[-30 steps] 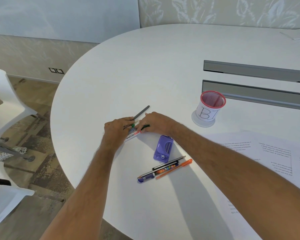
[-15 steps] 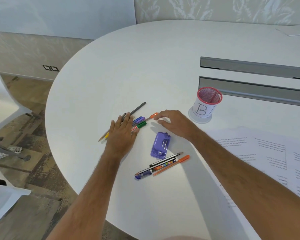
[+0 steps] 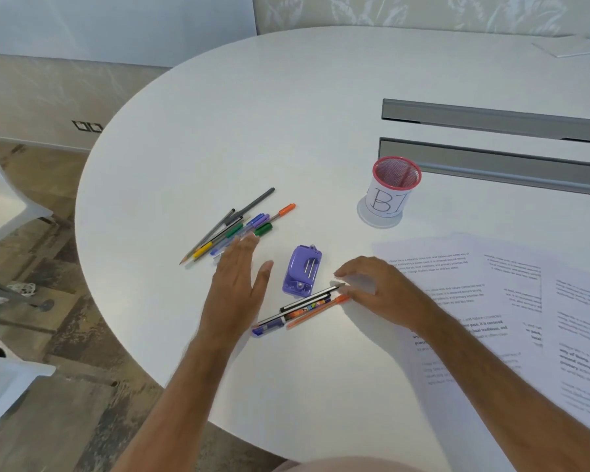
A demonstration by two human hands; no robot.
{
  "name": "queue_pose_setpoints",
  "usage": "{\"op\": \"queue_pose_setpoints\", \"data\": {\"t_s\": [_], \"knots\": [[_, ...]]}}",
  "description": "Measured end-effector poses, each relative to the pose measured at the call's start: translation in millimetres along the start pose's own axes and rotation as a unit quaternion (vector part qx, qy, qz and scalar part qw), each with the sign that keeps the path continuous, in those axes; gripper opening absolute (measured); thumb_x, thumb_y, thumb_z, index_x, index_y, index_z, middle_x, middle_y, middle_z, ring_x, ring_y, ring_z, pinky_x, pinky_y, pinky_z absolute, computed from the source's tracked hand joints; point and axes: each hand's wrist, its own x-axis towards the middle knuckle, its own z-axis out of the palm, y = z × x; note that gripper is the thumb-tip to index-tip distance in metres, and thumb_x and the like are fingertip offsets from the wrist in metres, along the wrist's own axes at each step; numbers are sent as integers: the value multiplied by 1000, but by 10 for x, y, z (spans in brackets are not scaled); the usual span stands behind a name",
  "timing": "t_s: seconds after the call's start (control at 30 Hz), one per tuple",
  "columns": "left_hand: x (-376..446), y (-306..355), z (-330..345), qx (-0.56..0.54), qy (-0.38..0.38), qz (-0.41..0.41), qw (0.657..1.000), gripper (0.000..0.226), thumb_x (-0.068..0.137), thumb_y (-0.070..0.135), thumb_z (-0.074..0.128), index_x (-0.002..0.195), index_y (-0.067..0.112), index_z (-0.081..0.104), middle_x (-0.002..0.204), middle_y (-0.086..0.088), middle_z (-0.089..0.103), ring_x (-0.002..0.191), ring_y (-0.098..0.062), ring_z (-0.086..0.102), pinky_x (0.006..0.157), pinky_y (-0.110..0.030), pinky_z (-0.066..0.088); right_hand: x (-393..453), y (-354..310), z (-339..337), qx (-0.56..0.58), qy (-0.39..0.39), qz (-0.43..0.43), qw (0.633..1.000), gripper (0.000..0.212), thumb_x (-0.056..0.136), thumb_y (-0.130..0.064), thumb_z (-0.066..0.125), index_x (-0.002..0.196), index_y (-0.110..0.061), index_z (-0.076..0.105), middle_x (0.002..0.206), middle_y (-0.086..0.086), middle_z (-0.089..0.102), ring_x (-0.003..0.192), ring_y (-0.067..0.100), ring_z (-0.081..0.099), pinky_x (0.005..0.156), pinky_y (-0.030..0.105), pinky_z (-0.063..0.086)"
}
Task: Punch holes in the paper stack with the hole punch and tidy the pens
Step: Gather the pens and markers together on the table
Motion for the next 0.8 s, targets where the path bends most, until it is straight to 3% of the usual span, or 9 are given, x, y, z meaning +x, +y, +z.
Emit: {"op": "queue_pose_setpoints", "data": {"t_s": [0.13,0.27,0.4,0.6,0.8], "knots": [[-347,111,54,13,-15,44,999,42,105,34,56,141,11,56,140,-6,61,131,-25,52,110,-32,39,-193,-26,119,-17,-23,-29,999,36,93,-18,82,128,-19,73,132,-6,71,124,14,62,110,30,43],[-550,176,103,10,-28,91,995,38,97,33,63,127,11,61,128,-4,61,117,-25,56,101,-34,47,-263,-75,180,-42,-16,-49,998,31,96,-15,77,128,-17,74,133,-3,71,124,14,59,109,29,39],[-622,185,105,24,-59,118,991,39,93,32,74,124,10,69,128,-6,65,119,-23,60,103,-28,46,-267,-124,213,-69,-30,-75,994,23,98,-9,73,120,-13,77,125,3,74,114,25,64,99,23,37],[-647,203,54,48,-89,118,988,32,89,19,81,120,11,77,127,-5,73,118,-24,67,100,-36,54,-300,-222,260,-82,-32,-123,988,21,99,-4,70,117,-7,79,119,10,76,106,35,69,96,47,53],[-667,124,0,48,-95,149,983,36,92,17,78,126,6,74,141,-7,67,129,-27,63,109,-37,50,-286,-338,318,-86,-34,-145,985,22,97,-1,70,117,-5,80,119,11,78,107,38,71,97,48,53]]}}
